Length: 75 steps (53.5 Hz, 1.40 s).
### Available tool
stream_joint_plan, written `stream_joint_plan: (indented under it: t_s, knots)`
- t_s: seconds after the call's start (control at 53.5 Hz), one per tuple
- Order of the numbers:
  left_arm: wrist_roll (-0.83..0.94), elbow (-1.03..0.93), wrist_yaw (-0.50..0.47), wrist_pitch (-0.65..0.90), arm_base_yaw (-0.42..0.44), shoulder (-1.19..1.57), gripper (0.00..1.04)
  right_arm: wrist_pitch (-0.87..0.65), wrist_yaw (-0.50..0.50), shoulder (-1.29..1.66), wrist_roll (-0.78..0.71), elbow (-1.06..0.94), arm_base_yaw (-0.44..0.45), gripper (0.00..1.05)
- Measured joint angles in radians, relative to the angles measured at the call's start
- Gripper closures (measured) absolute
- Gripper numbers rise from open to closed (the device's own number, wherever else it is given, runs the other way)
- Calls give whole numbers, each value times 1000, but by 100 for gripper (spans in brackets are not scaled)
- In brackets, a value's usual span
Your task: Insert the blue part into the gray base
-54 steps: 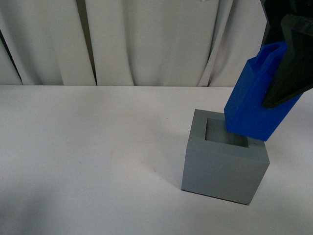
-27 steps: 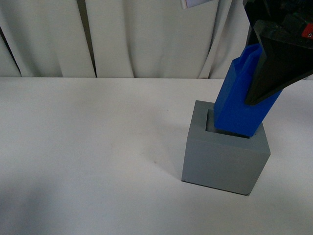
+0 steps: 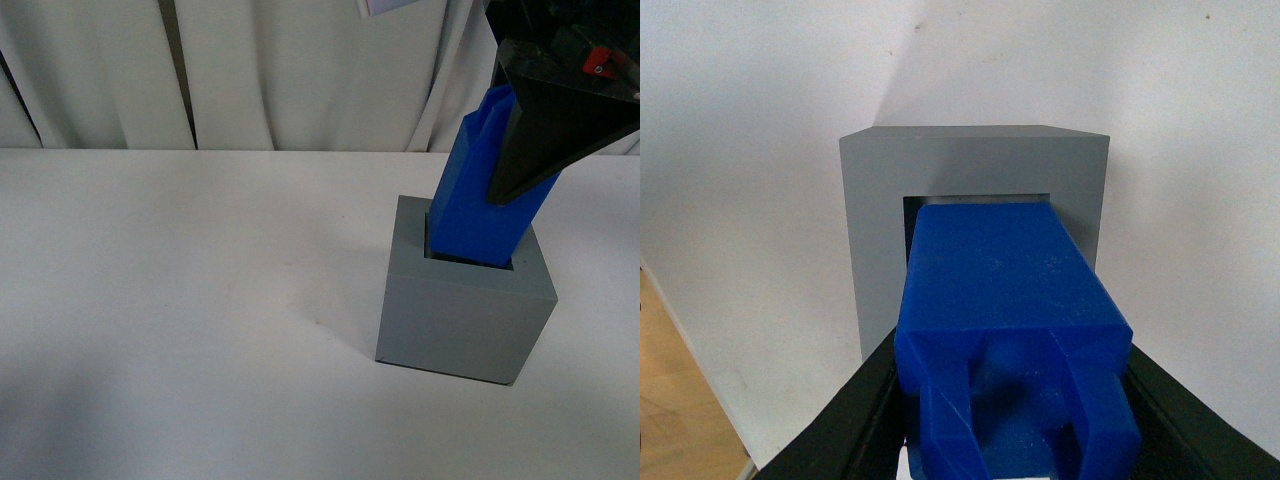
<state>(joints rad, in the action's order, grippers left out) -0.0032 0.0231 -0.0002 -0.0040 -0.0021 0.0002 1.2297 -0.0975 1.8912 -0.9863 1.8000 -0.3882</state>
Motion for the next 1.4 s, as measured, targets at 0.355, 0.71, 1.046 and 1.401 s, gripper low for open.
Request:
stream_joint_plan:
  t_s: [0.355, 0.71, 1.046, 1.401]
  knots:
    - [0, 0, 0, 0, 0, 0, 6, 29, 2, 23, -3, 37, -4, 57]
    - [0, 0, 0, 0, 0, 0, 6, 62, 36, 51, -21, 80, -14, 57]
    - [0, 0, 0, 0, 0, 0, 6, 61, 63, 52, -32, 80, -30, 57]
    - [0, 0, 0, 0, 0, 0, 6, 52, 62, 52, -34, 79, -32, 57]
